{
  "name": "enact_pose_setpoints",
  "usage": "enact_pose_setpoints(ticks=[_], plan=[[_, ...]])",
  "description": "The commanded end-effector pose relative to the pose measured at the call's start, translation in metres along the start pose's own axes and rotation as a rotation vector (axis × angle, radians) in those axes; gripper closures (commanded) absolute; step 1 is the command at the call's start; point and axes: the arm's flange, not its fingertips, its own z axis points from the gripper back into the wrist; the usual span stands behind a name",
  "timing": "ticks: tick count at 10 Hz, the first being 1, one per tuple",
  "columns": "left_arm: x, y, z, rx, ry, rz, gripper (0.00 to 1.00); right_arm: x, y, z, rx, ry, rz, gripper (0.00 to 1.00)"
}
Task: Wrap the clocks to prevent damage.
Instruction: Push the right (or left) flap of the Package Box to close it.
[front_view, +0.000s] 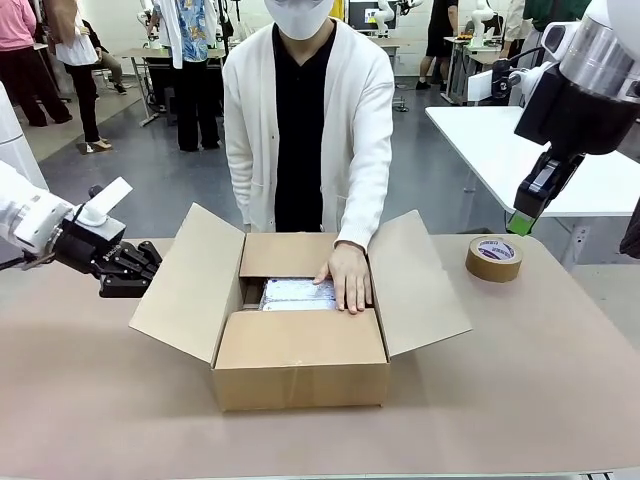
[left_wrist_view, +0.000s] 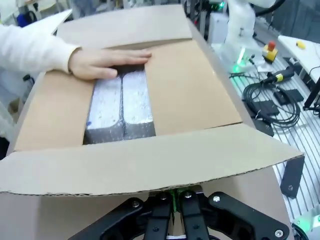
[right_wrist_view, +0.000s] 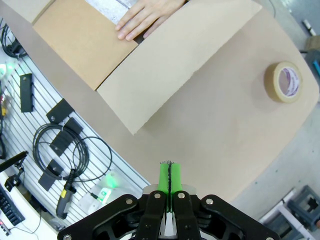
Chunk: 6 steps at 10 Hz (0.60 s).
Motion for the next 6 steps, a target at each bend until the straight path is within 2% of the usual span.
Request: enact_pose_setpoints(ticks=[1,4,6], plan=[[-0.017,0.01,-0.014,-0.063,-0.094,-0.047,1.0,0.002,0.002,0.0,0.002,0.008,-0.02,0.99],[-0.009,0.023,-0.034,-0.101,-0.132,-0.076,1.0,0.002,0.002,0.0,0.002,0.008,-0.02,0.99],[0.016,0.04,-0.046,-0.101,-0.133,-0.119,1.0,0.002,0.002,0.0,0.002,0.008,-0.02,0.99]])
